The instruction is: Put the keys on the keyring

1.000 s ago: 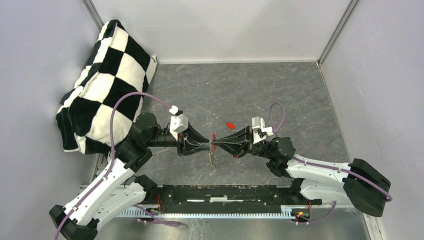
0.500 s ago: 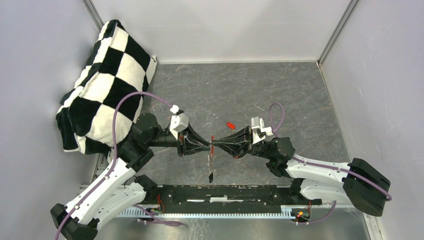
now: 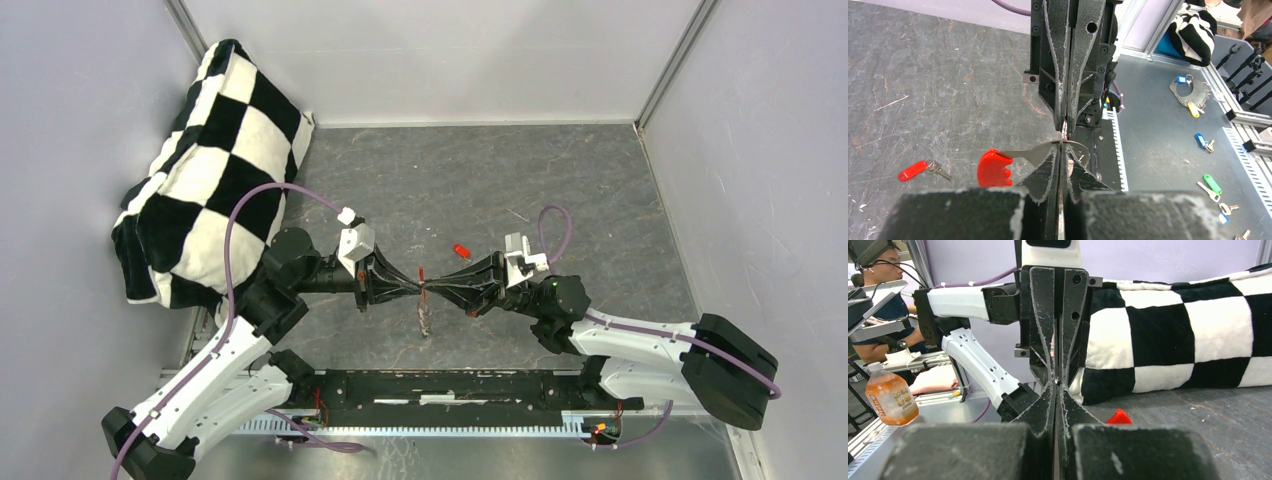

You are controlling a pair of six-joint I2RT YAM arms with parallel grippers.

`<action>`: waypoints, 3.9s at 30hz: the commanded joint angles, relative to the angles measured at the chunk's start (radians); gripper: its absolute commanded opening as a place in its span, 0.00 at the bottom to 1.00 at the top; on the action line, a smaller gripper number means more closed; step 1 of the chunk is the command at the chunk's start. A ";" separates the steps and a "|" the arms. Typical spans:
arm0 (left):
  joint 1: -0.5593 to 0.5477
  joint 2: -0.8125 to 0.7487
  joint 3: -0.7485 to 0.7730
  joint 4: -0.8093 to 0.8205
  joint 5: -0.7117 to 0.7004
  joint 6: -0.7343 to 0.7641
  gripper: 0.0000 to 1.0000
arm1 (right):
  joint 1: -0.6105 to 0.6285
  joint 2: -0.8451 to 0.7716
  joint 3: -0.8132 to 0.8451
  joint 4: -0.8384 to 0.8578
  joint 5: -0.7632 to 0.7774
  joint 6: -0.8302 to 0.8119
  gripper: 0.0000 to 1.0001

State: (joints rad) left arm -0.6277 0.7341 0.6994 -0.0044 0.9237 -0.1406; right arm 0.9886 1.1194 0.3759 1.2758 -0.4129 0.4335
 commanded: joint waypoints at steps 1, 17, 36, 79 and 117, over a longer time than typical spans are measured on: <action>0.005 0.003 0.018 0.074 -0.010 -0.072 0.06 | 0.008 0.002 0.013 0.065 -0.003 0.000 0.01; 0.005 0.026 0.070 0.038 0.085 0.008 0.02 | 0.008 -0.039 -0.007 -0.027 -0.008 -0.073 0.06; 0.000 -0.076 0.113 -0.439 -0.072 1.177 0.02 | -0.007 -0.180 0.200 -0.726 -0.030 -0.522 0.46; 0.008 0.014 0.105 -0.515 -0.294 0.413 0.02 | -0.386 0.433 0.136 -0.673 0.225 -0.146 0.41; 0.008 -0.007 0.102 -0.486 -0.266 0.410 0.02 | -0.424 0.544 0.260 -0.797 0.341 -0.017 0.38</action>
State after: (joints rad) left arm -0.6231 0.7406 0.7971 -0.5434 0.6334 0.3069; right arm 0.5674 1.6348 0.6025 0.4179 -0.0681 0.3988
